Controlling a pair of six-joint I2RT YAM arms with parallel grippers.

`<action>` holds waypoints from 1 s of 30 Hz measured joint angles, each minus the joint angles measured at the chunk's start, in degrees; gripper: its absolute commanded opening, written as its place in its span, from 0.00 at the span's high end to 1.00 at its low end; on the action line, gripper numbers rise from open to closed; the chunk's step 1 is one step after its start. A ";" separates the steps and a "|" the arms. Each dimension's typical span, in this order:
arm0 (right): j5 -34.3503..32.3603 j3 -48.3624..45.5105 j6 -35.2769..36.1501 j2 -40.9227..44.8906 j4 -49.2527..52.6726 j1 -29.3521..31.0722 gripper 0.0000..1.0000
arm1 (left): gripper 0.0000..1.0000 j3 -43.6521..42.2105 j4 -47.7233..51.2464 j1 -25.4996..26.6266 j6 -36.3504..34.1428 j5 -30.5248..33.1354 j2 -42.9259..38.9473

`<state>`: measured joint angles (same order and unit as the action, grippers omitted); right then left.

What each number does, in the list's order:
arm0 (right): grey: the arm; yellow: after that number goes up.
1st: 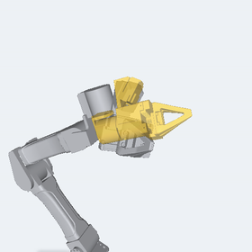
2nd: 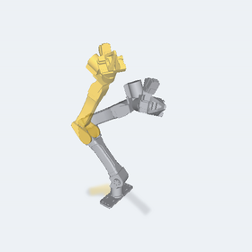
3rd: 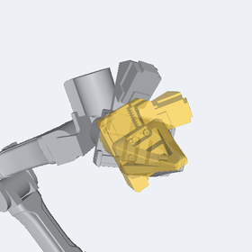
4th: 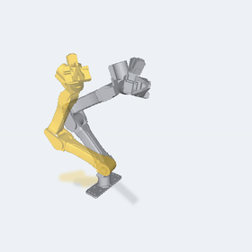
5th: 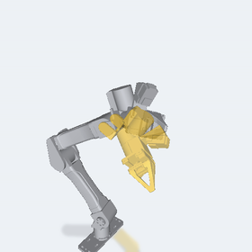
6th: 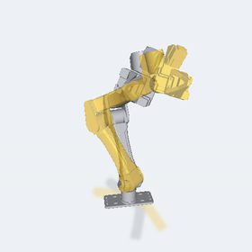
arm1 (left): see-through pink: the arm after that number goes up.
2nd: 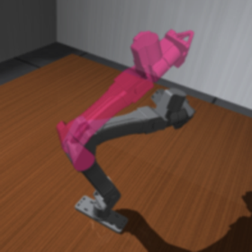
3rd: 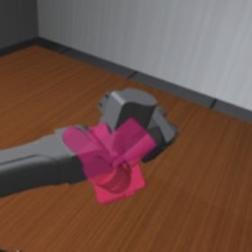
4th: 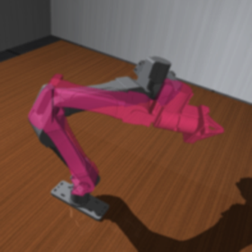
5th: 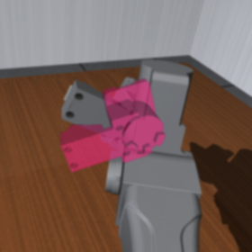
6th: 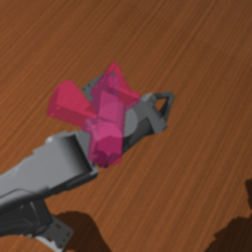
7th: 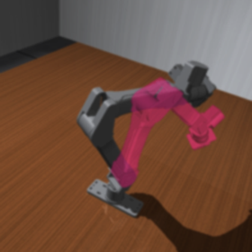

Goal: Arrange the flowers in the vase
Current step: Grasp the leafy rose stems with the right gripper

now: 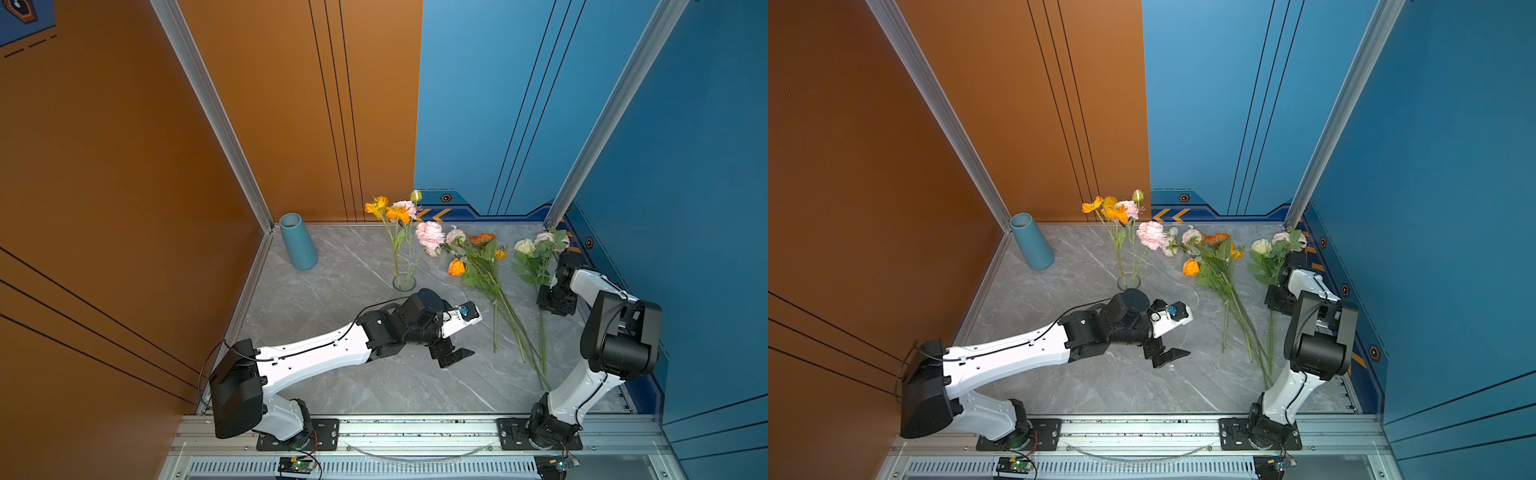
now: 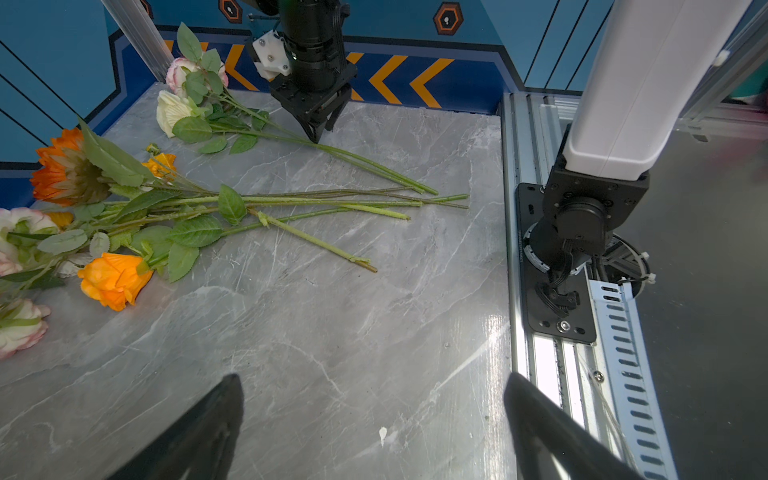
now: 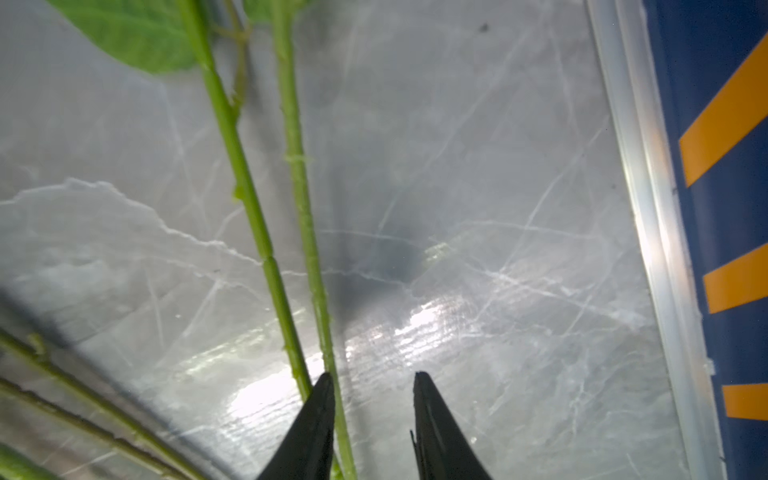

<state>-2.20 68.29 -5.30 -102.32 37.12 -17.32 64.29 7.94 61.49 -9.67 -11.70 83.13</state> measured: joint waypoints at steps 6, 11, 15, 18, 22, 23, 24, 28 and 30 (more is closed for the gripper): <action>-4.24 7.61 1.09 -3.21 -0.07 6.03 0.65 | 0.02 0.00 0.00 0.00 0.11 0.00 0.35; -6.25 14.14 1.88 -10.12 0.17 6.58 0.68 | 0.02 0.00 0.00 0.02 0.09 0.15 0.81; -7.56 15.98 2.58 -13.77 1.07 6.45 0.68 | 0.02 0.00 0.02 0.00 0.09 0.15 1.44; -8.24 15.98 3.02 -14.80 1.92 6.45 0.69 | 0.02 0.00 0.02 0.00 0.09 0.15 1.97; -8.72 16.39 3.19 -14.97 2.62 6.45 0.70 | 0.02 0.00 0.02 0.02 0.09 0.15 2.16; -8.87 16.65 3.28 -15.02 2.78 6.45 0.70 | 0.02 0.00 0.02 0.02 0.09 0.15 2.16; -9.03 16.76 3.43 -15.04 2.78 6.45 0.70 | 0.02 0.00 0.02 0.00 0.09 0.15 2.16; -9.18 17.31 3.85 -15.47 2.99 6.45 0.74 | 0.02 0.00 0.02 0.00 0.11 0.15 2.16; -9.25 17.86 4.02 -16.41 2.99 6.45 0.75 | 0.02 0.00 0.02 0.02 0.11 0.15 2.16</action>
<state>-11.44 86.15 -1.28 -118.74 40.12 -10.87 64.29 7.97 61.52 -9.56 -11.55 85.30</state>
